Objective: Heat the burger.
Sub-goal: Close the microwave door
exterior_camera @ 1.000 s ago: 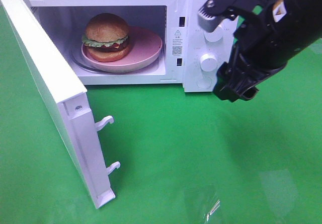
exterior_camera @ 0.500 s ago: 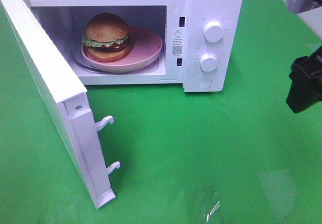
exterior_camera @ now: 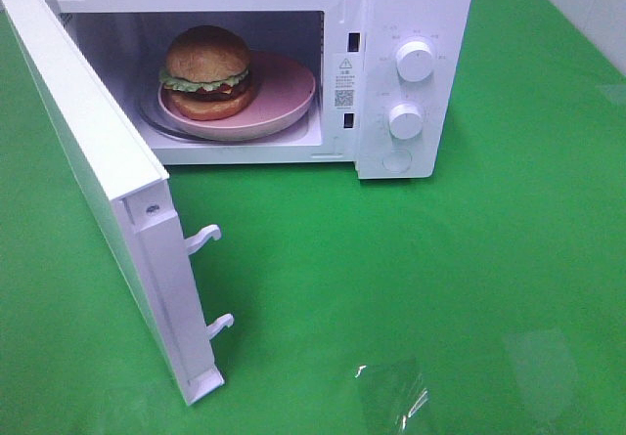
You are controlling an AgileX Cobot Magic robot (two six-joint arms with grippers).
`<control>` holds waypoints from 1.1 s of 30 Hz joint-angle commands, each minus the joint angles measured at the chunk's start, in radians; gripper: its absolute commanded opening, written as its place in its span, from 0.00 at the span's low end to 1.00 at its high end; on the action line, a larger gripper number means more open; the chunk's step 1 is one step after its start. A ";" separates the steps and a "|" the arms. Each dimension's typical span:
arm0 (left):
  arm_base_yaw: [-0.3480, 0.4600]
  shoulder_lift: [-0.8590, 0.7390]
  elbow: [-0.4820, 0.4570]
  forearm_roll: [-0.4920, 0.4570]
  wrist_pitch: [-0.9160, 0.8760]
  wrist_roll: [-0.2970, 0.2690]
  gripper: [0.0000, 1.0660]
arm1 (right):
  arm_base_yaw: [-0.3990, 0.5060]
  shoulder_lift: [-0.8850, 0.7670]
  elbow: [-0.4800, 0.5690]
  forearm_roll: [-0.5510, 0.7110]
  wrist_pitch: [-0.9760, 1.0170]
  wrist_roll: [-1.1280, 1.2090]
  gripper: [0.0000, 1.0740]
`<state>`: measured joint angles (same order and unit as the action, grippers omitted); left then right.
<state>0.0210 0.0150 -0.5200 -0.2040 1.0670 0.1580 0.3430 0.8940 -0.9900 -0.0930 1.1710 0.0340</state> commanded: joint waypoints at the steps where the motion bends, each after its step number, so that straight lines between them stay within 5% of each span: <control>1: -0.003 -0.004 0.002 -0.002 -0.004 -0.008 0.85 | -0.005 -0.154 0.092 -0.029 -0.002 0.010 0.71; 6: -0.003 -0.004 0.002 -0.002 -0.004 -0.008 0.85 | -0.013 -0.269 0.180 -0.037 -0.028 0.019 0.71; 10: -0.003 -0.004 0.002 -0.002 -0.004 -0.008 0.85 | -0.139 -0.479 0.284 -0.034 -0.066 0.008 0.71; 20: -0.003 -0.004 0.002 -0.002 -0.004 -0.008 0.85 | -0.241 -0.707 0.381 0.024 -0.148 0.005 0.71; 27: -0.003 -0.004 0.002 -0.002 -0.004 -0.008 0.85 | -0.263 -0.832 0.503 0.028 -0.209 0.005 0.71; 33: -0.003 -0.004 0.002 -0.003 -0.004 -0.008 0.85 | -0.263 -0.914 0.499 0.027 -0.209 0.006 0.71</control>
<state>0.0210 0.0150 -0.5200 -0.2040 1.0670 0.1580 0.0840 0.0180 -0.4930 -0.0700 0.9720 0.0430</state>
